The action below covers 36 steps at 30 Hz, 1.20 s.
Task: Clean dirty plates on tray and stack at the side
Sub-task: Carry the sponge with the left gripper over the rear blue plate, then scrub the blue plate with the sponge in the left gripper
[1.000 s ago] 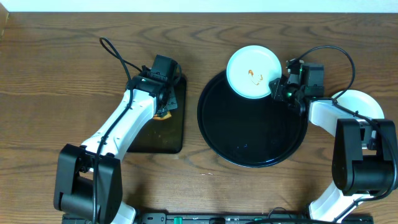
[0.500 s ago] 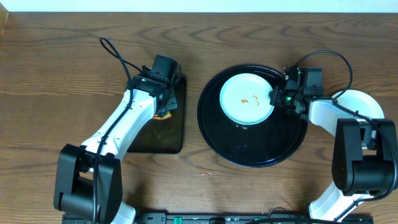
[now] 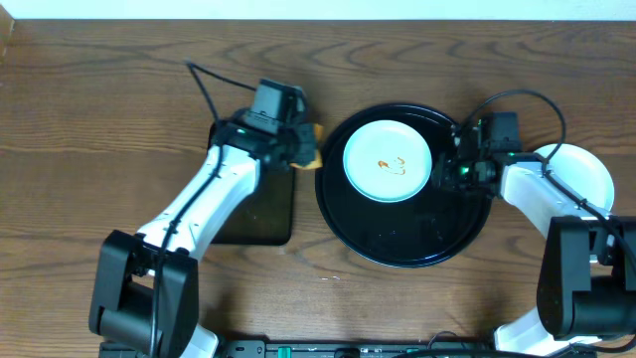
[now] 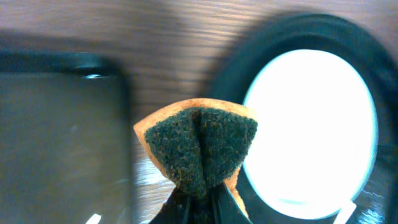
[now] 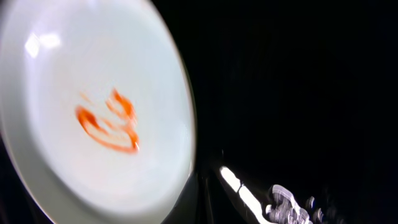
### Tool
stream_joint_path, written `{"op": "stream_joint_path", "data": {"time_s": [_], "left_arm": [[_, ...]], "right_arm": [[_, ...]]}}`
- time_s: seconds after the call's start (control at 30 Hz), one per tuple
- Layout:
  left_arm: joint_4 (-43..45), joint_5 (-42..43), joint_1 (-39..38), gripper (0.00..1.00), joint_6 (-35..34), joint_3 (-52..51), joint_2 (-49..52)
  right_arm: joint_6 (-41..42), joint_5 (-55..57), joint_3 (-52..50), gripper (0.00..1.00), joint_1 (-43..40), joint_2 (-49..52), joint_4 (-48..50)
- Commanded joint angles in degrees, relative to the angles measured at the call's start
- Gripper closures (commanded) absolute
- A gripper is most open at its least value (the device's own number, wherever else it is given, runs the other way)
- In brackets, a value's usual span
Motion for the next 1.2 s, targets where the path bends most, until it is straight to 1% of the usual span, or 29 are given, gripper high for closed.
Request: {"op": "stream_joint_path", "data": {"time_s": [0.0, 0.03, 0.07, 0.17, 0.27, 0.4, 0.57, 0.63, 0.73, 0.87, 0.93, 1.03, 1.17], "left_arm": [[2.64, 4.28, -3.87, 0.92, -1.22, -0.09, 0.11], [3.72, 4.26, -4.92, 0.92, -1.18, -0.09, 0.55], [5.22, 4.26, -6.08, 0.92, -1.18, -0.09, 1.09], [9.18, 4.24, -8.59, 0.92, -1.25, -0.09, 2.71], [11.89, 4.24, -9.73, 0.92, -3.8, -0.04, 3.82], [13.94, 2.16, -9.86, 0.92, -3.78, -0.02, 4.11], [15.85, 0.76, -9.86, 0.92, -3.72, -0.02, 4.46], [16.81, 0.79, -9.86, 0.92, -3.72, -0.04, 5.27], [17.38, 0.24, -9.86, 0.92, -3.72, -0.04, 6.38], [17.92, -2.23, -10.08, 0.92, -3.04, -0.04, 7.56], [18.71, -2.23, -10.23, 0.92, -1.92, -0.04, 8.11], [18.73, -2.16, -10.34, 0.92, -1.77, -0.04, 8.76], [17.31, -2.16, -10.34, 0.92, -1.79, -0.04, 8.94]], "right_arm": [[-1.01, 1.01, -1.33, 0.87, 2.05, 0.24, -0.46], [-1.01, 0.98, -1.51, 0.77, 2.1, 0.24, -0.46], [-0.98, 0.92, -1.6, 0.74, 2.1, 0.24, -0.44], [-0.98, 0.5, -1.6, 0.75, 2.1, 0.24, 0.24], [-0.98, -1.55, -1.6, 0.75, 2.1, 0.24, 1.33], [-0.96, -2.34, -1.42, 0.73, 2.1, -0.26, 0.96], [-0.98, -2.27, -1.42, 0.73, 2.08, -4.61, 1.14], [-0.98, -2.08, -1.42, 0.73, 2.08, -7.21, 2.36], [-0.44, -2.1, -1.42, 0.73, 2.23, -8.39, 3.93], [0.52, -2.01, -1.46, 0.74, 2.93, -7.13, 5.05], [0.59, -1.4, -1.46, 0.74, 3.48, -5.79, 5.99], [2.78, -0.76, -1.46, 0.75, 4.28, -2.69, 7.98], [4.22, 0.04, -1.46, 0.79, 4.81, 0.83, 8.59]]}}
